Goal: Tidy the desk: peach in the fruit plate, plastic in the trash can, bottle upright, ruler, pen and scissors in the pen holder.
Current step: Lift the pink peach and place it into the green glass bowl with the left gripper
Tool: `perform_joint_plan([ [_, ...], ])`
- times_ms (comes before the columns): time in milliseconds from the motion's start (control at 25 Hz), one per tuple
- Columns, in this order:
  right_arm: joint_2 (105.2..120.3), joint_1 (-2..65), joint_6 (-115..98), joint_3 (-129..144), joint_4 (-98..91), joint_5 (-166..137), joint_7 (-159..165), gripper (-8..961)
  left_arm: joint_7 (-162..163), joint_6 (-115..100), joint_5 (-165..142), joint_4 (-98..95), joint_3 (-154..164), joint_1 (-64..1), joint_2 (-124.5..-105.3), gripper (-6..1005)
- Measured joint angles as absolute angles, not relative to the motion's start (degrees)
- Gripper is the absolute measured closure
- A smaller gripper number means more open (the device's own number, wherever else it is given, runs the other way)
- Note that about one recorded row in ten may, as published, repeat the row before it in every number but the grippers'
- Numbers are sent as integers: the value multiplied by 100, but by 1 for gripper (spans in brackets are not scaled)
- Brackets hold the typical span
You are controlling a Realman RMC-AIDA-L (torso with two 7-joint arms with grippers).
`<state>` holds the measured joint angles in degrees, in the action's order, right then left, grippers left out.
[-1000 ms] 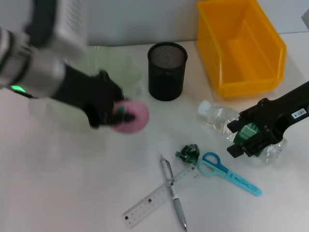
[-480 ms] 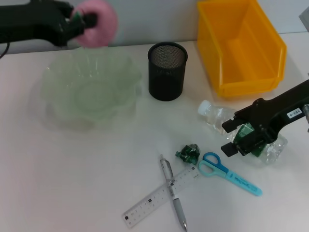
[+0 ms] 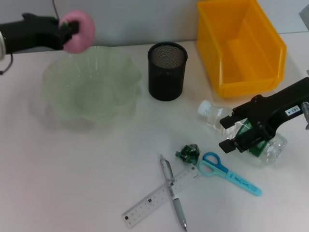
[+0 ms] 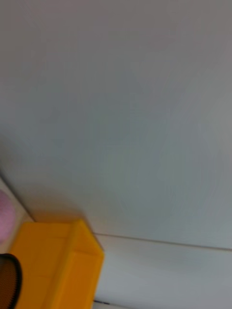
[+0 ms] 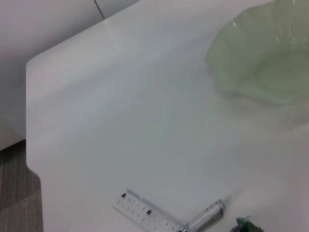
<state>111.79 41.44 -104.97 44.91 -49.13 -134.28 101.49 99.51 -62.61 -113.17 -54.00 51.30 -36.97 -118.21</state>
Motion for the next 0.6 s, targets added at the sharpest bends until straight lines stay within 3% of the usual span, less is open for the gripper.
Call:
perform_joint_plan([
  [600, 11206, 4082, -10414, 4482, -4905, -13351, 10092, 185, 9838, -4852, -11378, -4323, 6148, -3821, -11855, 866],
])
